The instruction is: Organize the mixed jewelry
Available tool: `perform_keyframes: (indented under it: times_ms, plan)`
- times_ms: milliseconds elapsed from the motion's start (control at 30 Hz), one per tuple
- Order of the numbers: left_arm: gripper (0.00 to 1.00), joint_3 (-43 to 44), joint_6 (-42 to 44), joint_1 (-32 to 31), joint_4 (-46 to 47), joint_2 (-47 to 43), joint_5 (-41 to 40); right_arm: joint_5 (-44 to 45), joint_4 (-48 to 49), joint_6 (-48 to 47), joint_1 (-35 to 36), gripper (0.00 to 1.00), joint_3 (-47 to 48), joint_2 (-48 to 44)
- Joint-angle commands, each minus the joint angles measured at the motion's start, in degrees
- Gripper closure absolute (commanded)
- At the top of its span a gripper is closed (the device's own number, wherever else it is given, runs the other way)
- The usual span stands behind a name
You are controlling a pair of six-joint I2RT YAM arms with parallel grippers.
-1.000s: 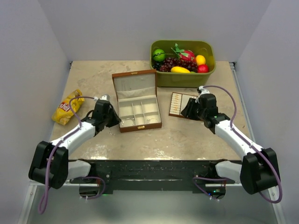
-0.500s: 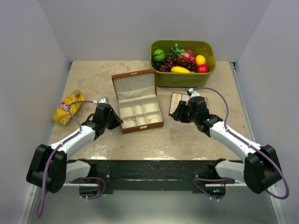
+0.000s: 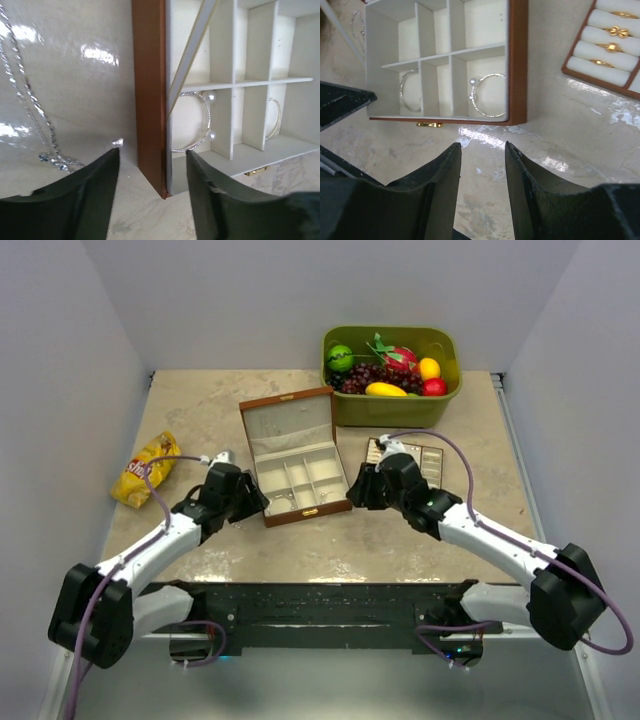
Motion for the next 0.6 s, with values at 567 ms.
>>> perform_keyframes:
  times_ms: [567]
  plan:
    - [0.01,16.63,23.49,29.91,-11.15,-10.75,-2.01,13.74,0.72,-12.8,31.35,0.53,35.21,32.09]
